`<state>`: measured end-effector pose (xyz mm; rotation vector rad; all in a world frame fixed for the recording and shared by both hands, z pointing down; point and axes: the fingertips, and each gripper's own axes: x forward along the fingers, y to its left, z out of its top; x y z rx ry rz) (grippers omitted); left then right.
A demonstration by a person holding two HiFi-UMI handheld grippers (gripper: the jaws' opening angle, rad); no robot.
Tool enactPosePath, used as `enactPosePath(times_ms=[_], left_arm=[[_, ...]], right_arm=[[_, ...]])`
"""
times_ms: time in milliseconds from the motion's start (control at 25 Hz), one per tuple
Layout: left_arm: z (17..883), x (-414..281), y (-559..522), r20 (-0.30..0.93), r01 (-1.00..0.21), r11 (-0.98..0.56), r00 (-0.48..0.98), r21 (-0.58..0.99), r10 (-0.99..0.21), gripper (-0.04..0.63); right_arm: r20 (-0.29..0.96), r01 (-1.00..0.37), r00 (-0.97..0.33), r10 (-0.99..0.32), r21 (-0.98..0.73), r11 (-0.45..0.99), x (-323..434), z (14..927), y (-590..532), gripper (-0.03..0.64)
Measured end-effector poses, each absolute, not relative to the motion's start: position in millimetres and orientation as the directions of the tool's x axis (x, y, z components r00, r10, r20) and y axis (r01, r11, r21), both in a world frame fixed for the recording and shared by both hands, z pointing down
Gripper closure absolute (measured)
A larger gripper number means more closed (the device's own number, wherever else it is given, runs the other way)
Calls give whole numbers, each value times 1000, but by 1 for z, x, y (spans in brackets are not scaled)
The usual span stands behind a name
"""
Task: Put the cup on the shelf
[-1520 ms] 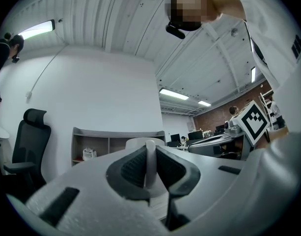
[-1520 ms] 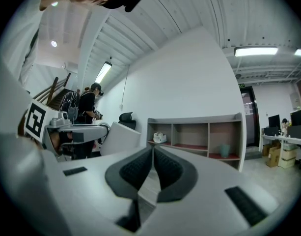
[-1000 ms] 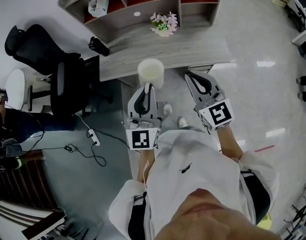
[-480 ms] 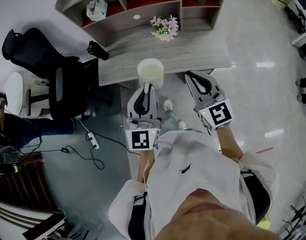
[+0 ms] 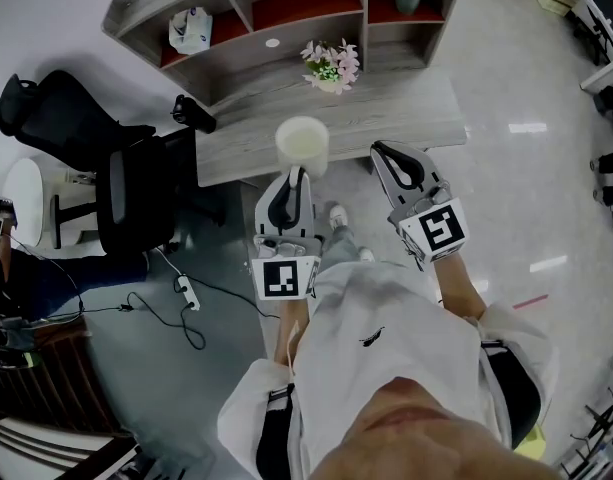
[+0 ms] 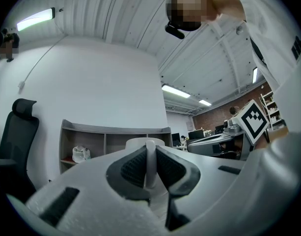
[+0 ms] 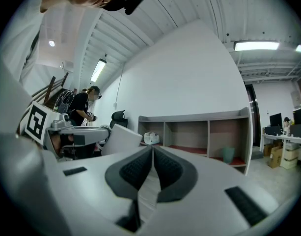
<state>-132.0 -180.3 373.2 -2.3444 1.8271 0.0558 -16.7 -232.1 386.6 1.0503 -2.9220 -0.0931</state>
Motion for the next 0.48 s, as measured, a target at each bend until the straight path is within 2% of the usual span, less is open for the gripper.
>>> enactPosePath(times_ms=[480], left_arm=[[379,-164,-236,-129,-956,-280,289,-83,-949,543]], right_arm=[[45,-665,-742,-669,76,743,-48,392,-282,583]])
